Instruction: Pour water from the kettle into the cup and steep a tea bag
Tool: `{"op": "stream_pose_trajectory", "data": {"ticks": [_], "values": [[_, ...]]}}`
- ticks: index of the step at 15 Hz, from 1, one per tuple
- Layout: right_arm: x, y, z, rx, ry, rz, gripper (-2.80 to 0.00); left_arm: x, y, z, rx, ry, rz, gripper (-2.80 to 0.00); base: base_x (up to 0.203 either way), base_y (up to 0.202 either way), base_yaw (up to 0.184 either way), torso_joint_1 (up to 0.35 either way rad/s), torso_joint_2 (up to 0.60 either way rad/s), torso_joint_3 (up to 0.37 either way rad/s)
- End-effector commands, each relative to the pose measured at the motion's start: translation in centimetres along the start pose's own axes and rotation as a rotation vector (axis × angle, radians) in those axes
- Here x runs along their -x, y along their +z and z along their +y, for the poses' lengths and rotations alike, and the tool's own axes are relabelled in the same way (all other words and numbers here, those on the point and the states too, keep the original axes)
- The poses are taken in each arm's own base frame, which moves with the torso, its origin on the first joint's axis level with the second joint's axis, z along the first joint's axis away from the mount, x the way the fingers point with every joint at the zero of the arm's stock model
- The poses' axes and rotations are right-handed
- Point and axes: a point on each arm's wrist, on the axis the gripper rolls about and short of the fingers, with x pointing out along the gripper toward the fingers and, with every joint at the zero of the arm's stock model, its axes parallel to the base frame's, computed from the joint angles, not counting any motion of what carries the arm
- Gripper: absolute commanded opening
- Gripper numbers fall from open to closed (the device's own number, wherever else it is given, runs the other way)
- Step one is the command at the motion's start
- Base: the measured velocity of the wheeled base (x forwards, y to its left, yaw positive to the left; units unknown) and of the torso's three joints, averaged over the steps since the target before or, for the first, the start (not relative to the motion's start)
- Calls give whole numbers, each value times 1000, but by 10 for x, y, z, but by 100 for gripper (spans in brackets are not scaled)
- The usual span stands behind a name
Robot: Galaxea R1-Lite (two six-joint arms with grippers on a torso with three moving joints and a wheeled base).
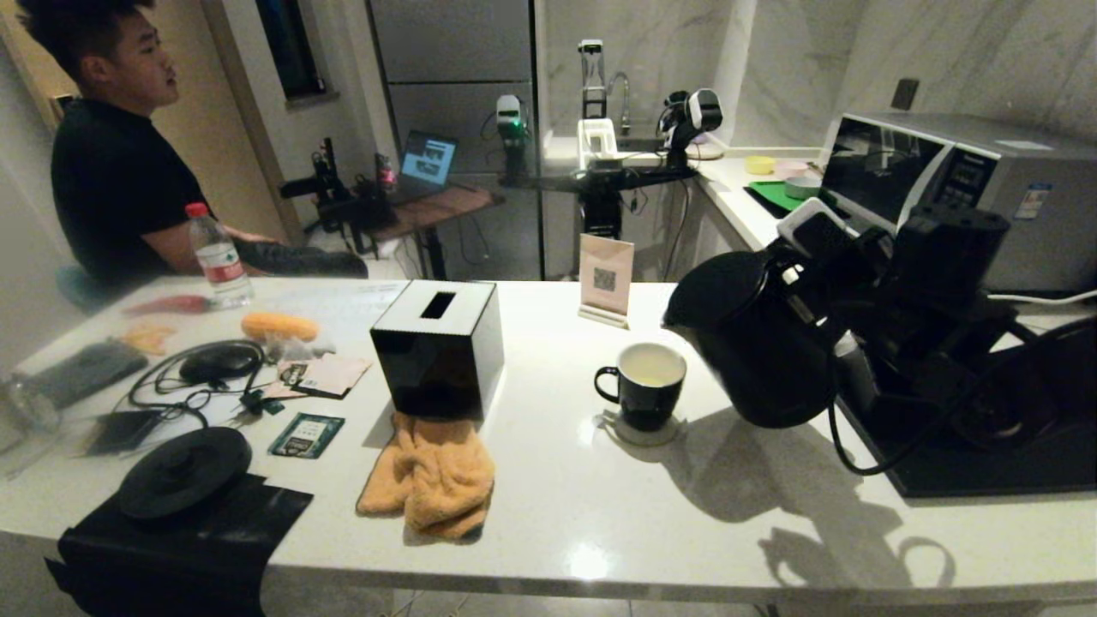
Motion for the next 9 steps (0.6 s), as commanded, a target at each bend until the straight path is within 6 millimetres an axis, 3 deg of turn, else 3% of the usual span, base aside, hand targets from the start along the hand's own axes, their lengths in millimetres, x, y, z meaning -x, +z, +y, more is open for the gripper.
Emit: {"op": "stream_pose_trajectory", "data": {"ticks": [1,9], "values": [[-1,0,-10,-21,-37,0,-280,0,0,0,-1,0,0,-280,0,0,0,0,0,0],[-1,-22,-50,-38,-119,91,-280,0,0,0,-1,0,0,-280,0,0,0,0,0,0]]}}
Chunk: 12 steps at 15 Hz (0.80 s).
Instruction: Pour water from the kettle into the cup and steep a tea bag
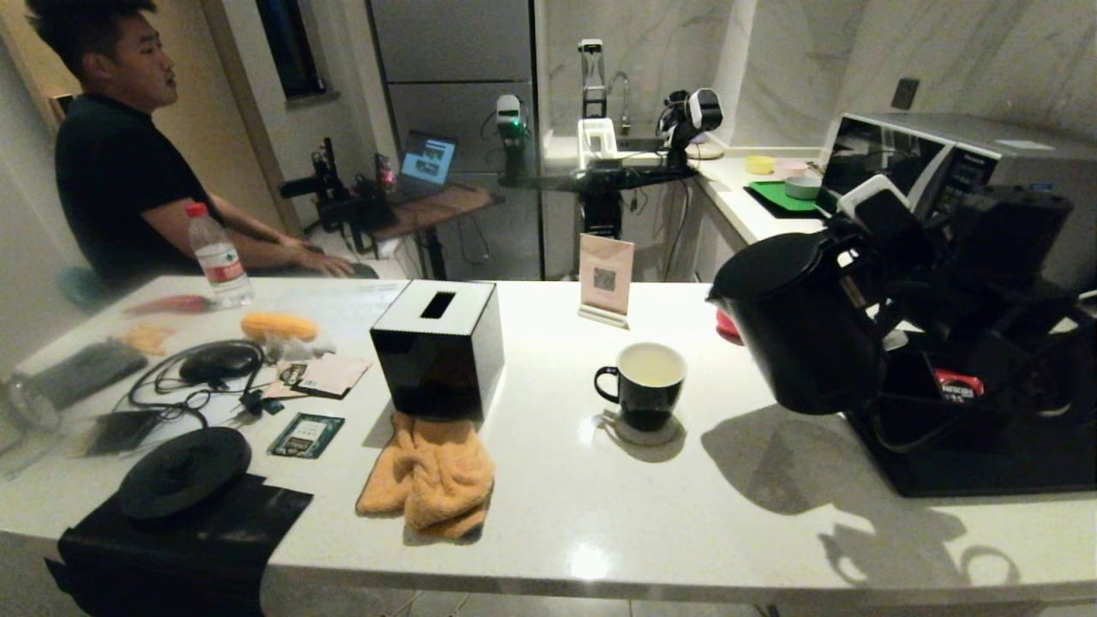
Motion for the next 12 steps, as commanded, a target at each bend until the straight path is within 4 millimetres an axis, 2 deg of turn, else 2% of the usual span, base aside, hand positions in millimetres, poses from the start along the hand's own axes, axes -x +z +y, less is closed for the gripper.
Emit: {"op": "stream_pose_trajectory", "data": {"ticks": [1,7,12], "values": [[0,-3,-15,2,-38,14,-280,0,0,0,0,-1,0,-280,0,0,0,0,0,0],[-3,-15,-48,-23,-84,99,-280,0,0,0,0,-1,0,-280,0,0,0,0,0,0],[0,-21,-60,-54,-99,139,-280,0,0,0,0,-1,0,-280,0,0,0,0,0,0]]}}
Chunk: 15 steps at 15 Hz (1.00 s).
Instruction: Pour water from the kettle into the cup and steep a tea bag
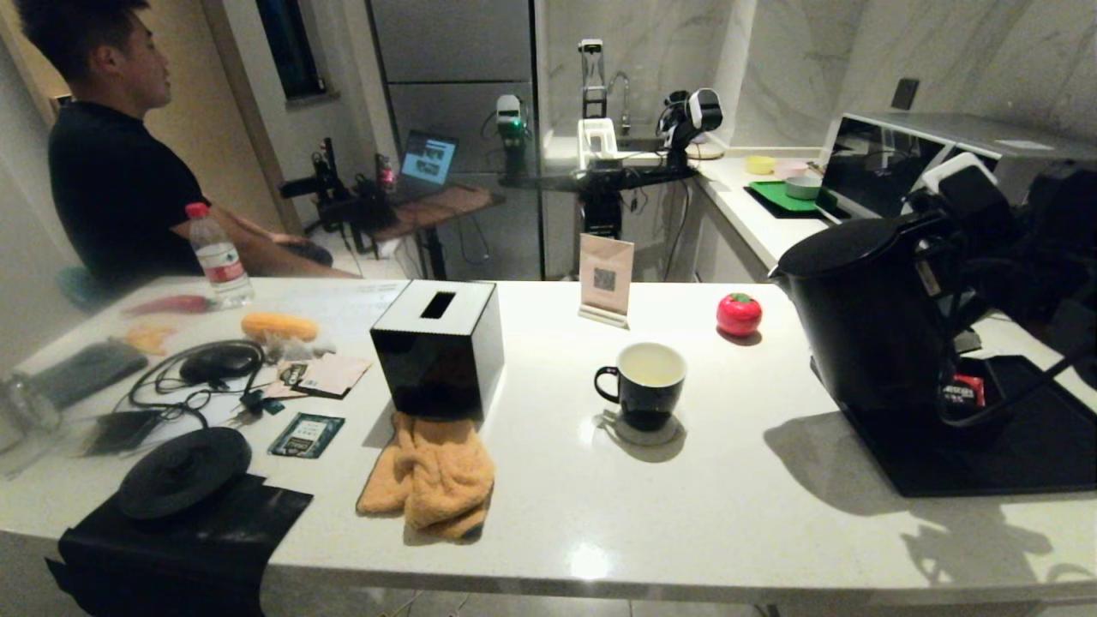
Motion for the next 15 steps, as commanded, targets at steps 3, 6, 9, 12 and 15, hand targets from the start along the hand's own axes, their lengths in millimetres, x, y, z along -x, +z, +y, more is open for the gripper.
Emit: {"op": "stream_pose_trajectory", "data": {"ticks": [3,6,9,12,15], "values": [[0,1,-8,-58,-21,2,-280,0,0,0,-1,1,0,-280,0,0,0,0,0,0],[-3,3,-16,-125,-43,3,-280,0,0,0,-1,0,0,-280,0,0,0,0,0,0],[-5,-5,-30,-209,-95,22,-280,0,0,0,-1,0,0,-280,0,0,0,0,0,0],[-7,-18,-53,-263,-172,49,-280,0,0,0,-1,0,0,-280,0,0,0,0,0,0],[-6,-31,-73,-346,-240,69,-280,0,0,0,-1,1,0,-280,0,0,0,0,0,0]]}}
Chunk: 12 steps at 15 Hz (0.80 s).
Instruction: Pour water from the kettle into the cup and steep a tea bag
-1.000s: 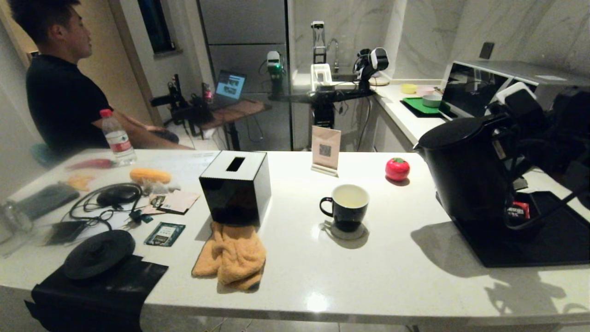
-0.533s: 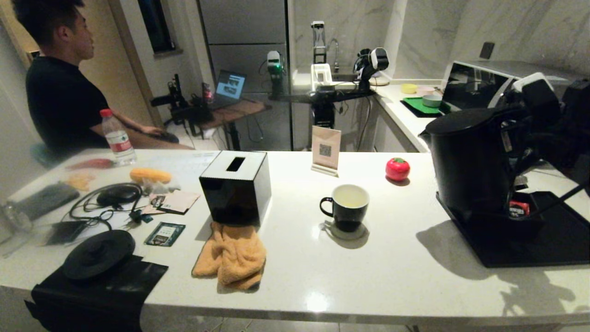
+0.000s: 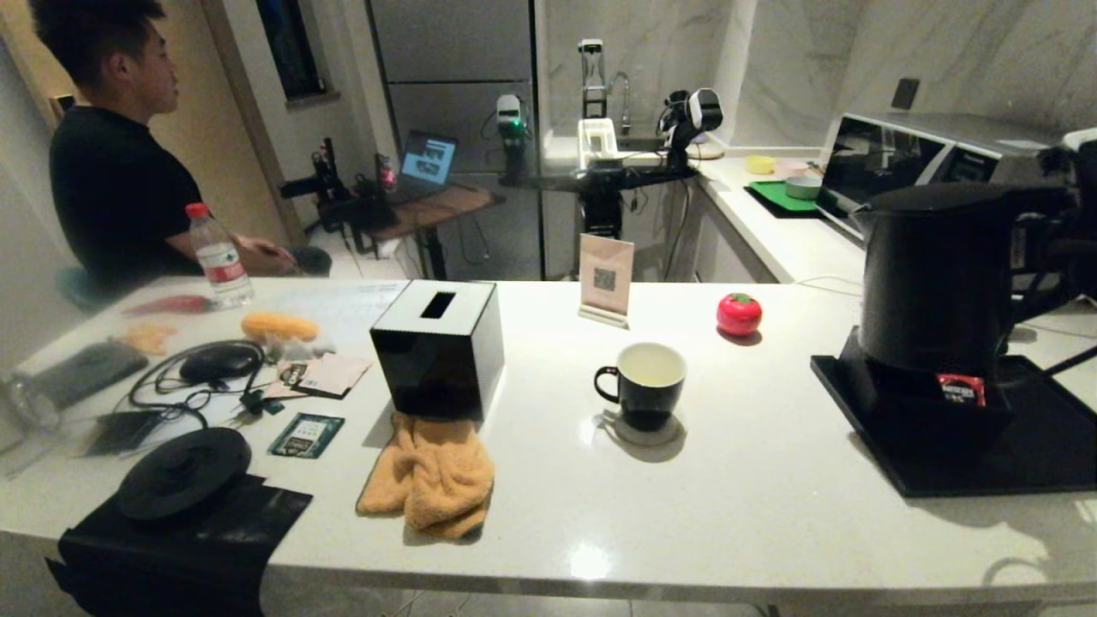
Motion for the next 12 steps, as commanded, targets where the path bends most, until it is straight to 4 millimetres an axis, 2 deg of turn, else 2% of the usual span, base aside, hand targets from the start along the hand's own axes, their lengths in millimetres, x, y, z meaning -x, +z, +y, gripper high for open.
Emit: {"op": "stream_pose_trajectory", "data": {"ticks": [1,5,12], "values": [[-1,-3,-20,-42,-69,6,-280,0,0,0,0,0,0,-280,0,0,0,0,0,0],[-6,-12,-47,-85,-179,25,-280,0,0,0,0,0,0,-280,0,0,0,0,0,0],[-23,-44,-104,-177,-367,42,-280,0,0,0,0,0,0,-280,0,0,0,0,0,0]]}}
